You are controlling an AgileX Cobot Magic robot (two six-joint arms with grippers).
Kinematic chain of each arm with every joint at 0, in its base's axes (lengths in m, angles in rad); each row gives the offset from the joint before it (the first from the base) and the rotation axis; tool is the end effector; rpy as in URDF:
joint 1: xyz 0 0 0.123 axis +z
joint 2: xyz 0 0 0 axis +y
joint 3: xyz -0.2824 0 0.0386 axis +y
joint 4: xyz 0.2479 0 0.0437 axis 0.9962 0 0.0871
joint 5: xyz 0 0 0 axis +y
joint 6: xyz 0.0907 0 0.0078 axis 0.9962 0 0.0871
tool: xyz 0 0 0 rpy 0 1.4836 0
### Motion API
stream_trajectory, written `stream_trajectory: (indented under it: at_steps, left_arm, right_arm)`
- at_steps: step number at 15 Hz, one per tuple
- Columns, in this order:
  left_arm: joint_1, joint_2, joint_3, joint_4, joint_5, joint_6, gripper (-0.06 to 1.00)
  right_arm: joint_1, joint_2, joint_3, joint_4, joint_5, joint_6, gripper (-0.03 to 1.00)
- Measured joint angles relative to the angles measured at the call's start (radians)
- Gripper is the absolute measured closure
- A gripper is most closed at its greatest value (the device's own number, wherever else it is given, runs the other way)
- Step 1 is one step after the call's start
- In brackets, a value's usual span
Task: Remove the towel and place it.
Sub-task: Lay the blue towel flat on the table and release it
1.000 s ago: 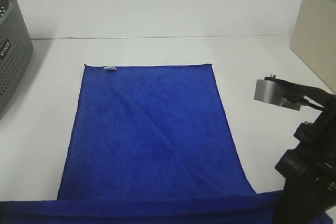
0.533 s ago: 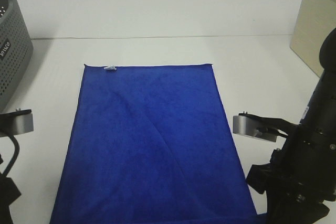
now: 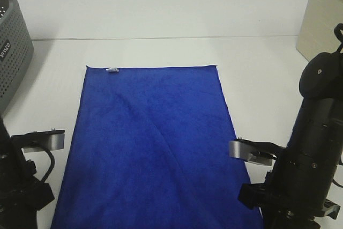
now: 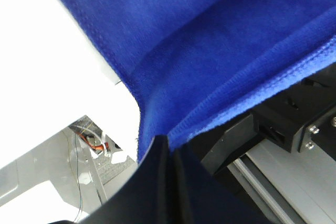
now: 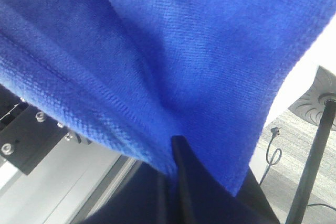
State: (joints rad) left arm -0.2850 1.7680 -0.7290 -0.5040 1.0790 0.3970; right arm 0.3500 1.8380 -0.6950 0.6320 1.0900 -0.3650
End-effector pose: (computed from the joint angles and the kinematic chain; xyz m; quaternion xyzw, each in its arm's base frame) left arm 0.2042 -0.1002 0.1251 -0.1601 -0.9437 0.1992 0.2100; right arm 0.1888 0.1197 0.1091 0.1167 -0.9294 -0.2255 0.2678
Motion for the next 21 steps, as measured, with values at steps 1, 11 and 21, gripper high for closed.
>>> stream_trajectory:
  at_steps: [1,11,21]
  left_arm:
    - [0.0,0.029,-0.011,0.002,-0.003,0.013,0.94]
    - [0.006,0.061,-0.022,0.031,0.008,0.078,0.87]
    - [-0.244,0.061,-0.118,-0.005,0.059,0.055,0.22]
  right_arm:
    - [0.0,0.006,-0.001,0.0,-0.011,0.0,0.95]
    - [-0.01,0.009,0.007,-0.044,-0.028,-0.039,0.77]
    - [-0.01,0.009,0.007,-0.038,-0.013,-0.035,0.38]
